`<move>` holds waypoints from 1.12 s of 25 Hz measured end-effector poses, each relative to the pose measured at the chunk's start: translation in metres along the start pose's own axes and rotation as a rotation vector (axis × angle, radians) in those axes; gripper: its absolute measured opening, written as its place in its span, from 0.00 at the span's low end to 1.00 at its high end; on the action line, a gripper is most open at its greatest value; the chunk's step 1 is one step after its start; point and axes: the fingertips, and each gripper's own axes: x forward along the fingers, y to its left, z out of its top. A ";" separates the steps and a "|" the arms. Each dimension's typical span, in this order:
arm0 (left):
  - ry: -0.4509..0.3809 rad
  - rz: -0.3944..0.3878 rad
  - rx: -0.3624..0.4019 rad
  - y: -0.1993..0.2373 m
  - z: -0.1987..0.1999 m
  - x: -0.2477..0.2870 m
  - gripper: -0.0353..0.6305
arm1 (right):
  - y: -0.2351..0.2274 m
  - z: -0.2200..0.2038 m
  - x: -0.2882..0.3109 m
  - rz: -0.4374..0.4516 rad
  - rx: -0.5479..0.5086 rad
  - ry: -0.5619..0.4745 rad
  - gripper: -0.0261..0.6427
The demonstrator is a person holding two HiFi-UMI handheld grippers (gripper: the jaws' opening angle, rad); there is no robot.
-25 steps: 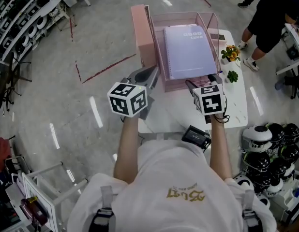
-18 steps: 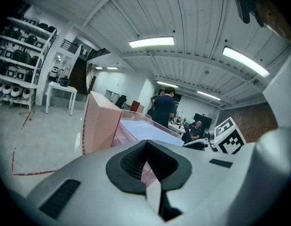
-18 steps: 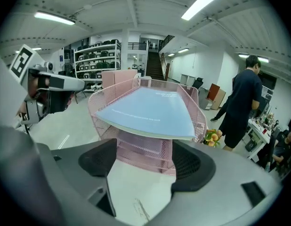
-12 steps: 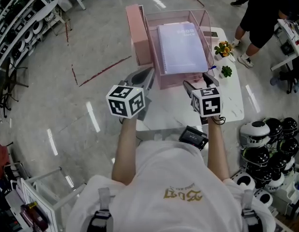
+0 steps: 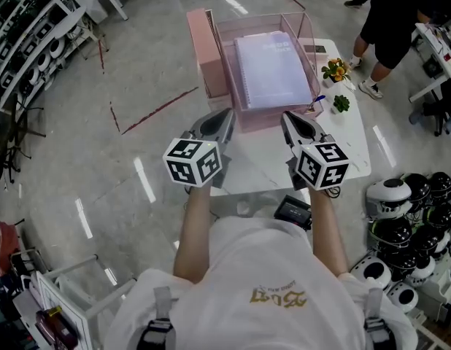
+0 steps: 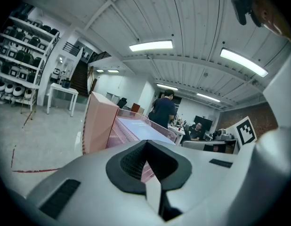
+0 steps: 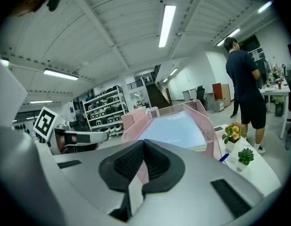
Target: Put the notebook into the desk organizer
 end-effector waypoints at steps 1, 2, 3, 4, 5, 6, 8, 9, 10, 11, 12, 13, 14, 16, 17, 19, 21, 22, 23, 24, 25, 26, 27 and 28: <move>0.000 0.000 0.001 -0.001 -0.001 -0.001 0.08 | 0.002 0.002 -0.002 0.000 -0.009 -0.017 0.06; 0.000 0.001 0.001 -0.002 -0.002 -0.002 0.08 | 0.003 0.003 -0.003 -0.004 -0.021 -0.028 0.06; -0.001 0.001 0.001 -0.003 -0.002 -0.002 0.08 | 0.003 0.002 -0.004 -0.011 -0.032 -0.034 0.06; -0.002 0.001 0.002 -0.004 -0.003 -0.002 0.08 | 0.004 0.002 -0.005 -0.019 -0.038 -0.038 0.06; -0.003 0.000 0.003 -0.005 -0.003 -0.003 0.08 | 0.003 0.001 -0.006 -0.026 -0.039 -0.042 0.06; -0.003 -0.001 0.003 -0.006 -0.004 -0.003 0.08 | 0.003 0.001 -0.007 -0.032 -0.036 -0.048 0.06; -0.003 -0.004 0.004 -0.008 -0.005 -0.003 0.08 | 0.003 0.001 -0.009 -0.043 -0.037 -0.060 0.06; -0.003 -0.004 0.004 -0.008 -0.005 -0.002 0.08 | 0.003 0.001 -0.009 -0.051 -0.043 -0.065 0.06; -0.003 -0.004 0.004 -0.009 -0.006 -0.001 0.08 | 0.001 0.001 -0.010 -0.060 -0.051 -0.068 0.06; -0.002 -0.003 0.003 -0.009 -0.007 -0.001 0.08 | 0.000 0.001 -0.011 -0.071 -0.059 -0.071 0.06; -0.001 -0.004 0.001 -0.009 -0.008 0.000 0.08 | -0.001 0.001 -0.013 -0.081 -0.066 -0.072 0.06; -0.001 -0.005 0.000 -0.010 -0.009 0.000 0.08 | -0.003 0.000 -0.015 -0.090 -0.073 -0.071 0.06; -0.002 -0.006 0.000 -0.011 -0.009 0.000 0.08 | -0.003 0.000 -0.016 -0.096 -0.080 -0.070 0.06; -0.003 -0.009 0.002 -0.013 -0.008 0.001 0.08 | -0.004 0.000 -0.017 -0.105 -0.091 -0.067 0.06; -0.002 -0.009 0.003 -0.013 -0.008 0.001 0.08 | -0.005 0.000 -0.018 -0.109 -0.092 -0.067 0.06; -0.003 -0.009 0.003 -0.014 -0.007 0.001 0.08 | -0.006 0.000 -0.019 -0.113 -0.089 -0.067 0.06; -0.005 -0.010 0.005 -0.015 -0.007 0.002 0.08 | -0.007 0.000 -0.021 -0.116 -0.088 -0.071 0.06; -0.006 -0.011 0.006 -0.015 -0.007 0.002 0.08 | -0.008 0.001 -0.021 -0.118 -0.088 -0.074 0.06; -0.007 -0.012 0.008 -0.016 -0.007 0.003 0.08 | -0.008 0.001 -0.022 -0.118 -0.088 -0.077 0.06; -0.008 -0.012 0.008 -0.016 -0.006 0.003 0.08 | -0.008 0.001 -0.022 -0.117 -0.089 -0.078 0.06; -0.009 -0.012 0.009 -0.017 -0.006 0.002 0.08 | -0.008 0.001 -0.023 -0.115 -0.089 -0.079 0.06; -0.010 -0.012 0.009 -0.017 -0.006 0.002 0.08 | -0.007 0.001 -0.023 -0.113 -0.088 -0.079 0.06; -0.011 -0.012 0.010 -0.017 -0.005 0.002 0.08 | -0.007 0.001 -0.023 -0.111 -0.088 -0.078 0.06; -0.012 -0.013 0.011 -0.018 -0.005 0.002 0.08 | -0.006 0.000 -0.023 -0.109 -0.088 -0.078 0.06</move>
